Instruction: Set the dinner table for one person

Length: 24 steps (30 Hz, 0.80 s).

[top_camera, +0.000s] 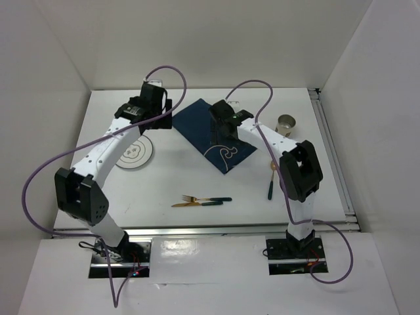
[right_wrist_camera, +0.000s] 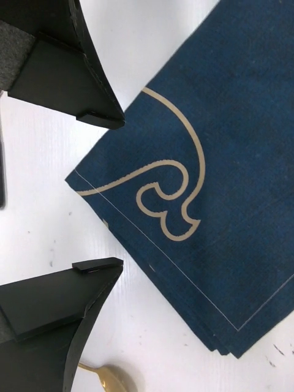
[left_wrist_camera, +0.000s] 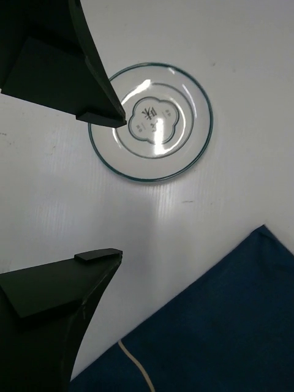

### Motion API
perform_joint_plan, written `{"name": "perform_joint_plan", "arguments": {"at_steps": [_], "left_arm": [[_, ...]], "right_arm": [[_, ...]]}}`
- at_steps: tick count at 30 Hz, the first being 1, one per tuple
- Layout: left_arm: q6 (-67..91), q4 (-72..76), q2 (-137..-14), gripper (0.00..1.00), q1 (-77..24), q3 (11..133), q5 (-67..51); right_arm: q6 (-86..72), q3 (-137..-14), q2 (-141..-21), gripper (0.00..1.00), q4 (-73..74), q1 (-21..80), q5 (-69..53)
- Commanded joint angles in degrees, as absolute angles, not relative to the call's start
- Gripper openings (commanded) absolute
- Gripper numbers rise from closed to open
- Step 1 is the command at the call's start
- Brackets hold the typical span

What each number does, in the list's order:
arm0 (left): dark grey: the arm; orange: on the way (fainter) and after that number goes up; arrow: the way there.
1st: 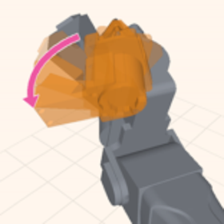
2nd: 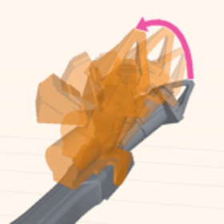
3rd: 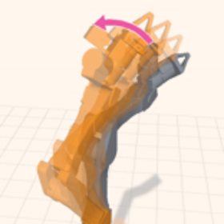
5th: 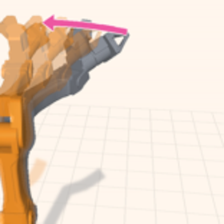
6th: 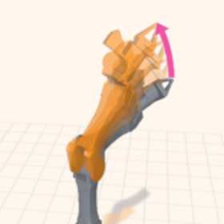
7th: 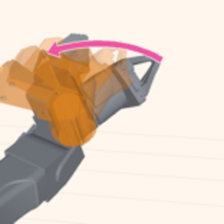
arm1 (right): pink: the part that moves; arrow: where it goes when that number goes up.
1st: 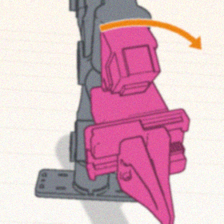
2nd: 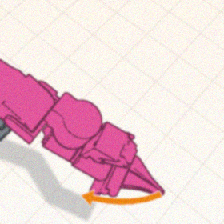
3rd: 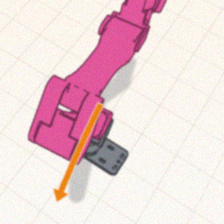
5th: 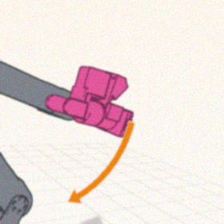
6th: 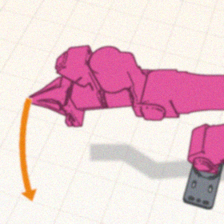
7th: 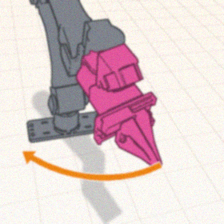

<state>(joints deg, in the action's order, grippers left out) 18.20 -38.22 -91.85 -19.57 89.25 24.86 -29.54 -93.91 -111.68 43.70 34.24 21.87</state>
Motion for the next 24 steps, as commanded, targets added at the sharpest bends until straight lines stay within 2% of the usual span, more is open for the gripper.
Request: {"name": "perform_joint_plan", "arguments": {"at_steps": [1, 10, 15, 19, 24], "left_arm": [[19.6, -42.89, -94.04, 1.0, -19.25, 93.16, 18.3], [22.41, -44.64, -103.86, 0.96, -11.7, 100.36, 4.06], [23.54, -47.72, -114.76, 0.96, -4.14, 111.08, -8.32], [24.78, -49.74, -124.35, 0.96, -2.99, 121.44, -12.21], [27.85, -47.38, -133.58, 0.94, -2.99, 131.11, -17.3]], "right_arm": [[-29.97, -91.42, -105.57, 1.0, 40.18, 33.93, 19.69], [-28.21, -87.55, -98.1, 1.0, 39.3, 33.93, 18.12], [-26.81, -80.95, -89.92, 1.0, 36.04, 33.4, 16.7], [-26.2, -77.61, -85.52, 1.0, 32.26, 33.4, 14.42], [-25.58, -79.17, -86.39, 1.0, 33.83, 32.87, 13.89]]}}
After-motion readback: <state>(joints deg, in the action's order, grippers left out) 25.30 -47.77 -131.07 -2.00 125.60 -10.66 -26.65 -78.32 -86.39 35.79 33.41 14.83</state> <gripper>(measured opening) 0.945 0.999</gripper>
